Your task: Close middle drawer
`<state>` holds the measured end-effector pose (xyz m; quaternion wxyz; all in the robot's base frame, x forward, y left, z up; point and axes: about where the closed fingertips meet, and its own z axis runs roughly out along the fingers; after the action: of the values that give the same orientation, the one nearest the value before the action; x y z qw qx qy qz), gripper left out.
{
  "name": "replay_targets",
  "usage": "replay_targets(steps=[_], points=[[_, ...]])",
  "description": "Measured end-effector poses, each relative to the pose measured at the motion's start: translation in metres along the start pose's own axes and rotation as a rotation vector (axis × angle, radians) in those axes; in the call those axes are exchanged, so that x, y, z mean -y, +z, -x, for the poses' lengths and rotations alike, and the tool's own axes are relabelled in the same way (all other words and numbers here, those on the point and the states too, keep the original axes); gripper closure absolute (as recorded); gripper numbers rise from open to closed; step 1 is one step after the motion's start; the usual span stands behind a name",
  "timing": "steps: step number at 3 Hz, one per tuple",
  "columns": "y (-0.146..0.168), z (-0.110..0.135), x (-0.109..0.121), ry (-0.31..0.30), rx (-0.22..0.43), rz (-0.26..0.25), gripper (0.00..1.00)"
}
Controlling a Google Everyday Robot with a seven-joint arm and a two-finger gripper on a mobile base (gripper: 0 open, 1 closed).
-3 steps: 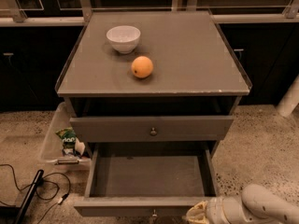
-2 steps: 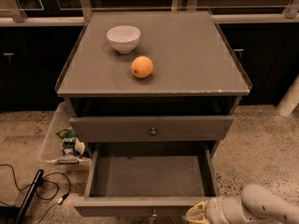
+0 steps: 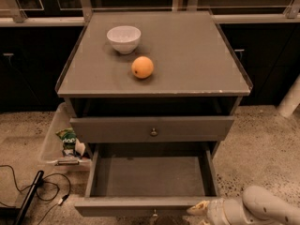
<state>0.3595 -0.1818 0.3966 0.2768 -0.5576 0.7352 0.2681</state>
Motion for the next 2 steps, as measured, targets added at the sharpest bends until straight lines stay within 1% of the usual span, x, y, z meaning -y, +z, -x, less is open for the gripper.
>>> replay_targets(steps=[1,2], points=[[0.000,0.000,-0.002,0.000,0.001,-0.001,0.00],[-0.004,0.005,0.027,-0.039,0.005,-0.053,0.19]])
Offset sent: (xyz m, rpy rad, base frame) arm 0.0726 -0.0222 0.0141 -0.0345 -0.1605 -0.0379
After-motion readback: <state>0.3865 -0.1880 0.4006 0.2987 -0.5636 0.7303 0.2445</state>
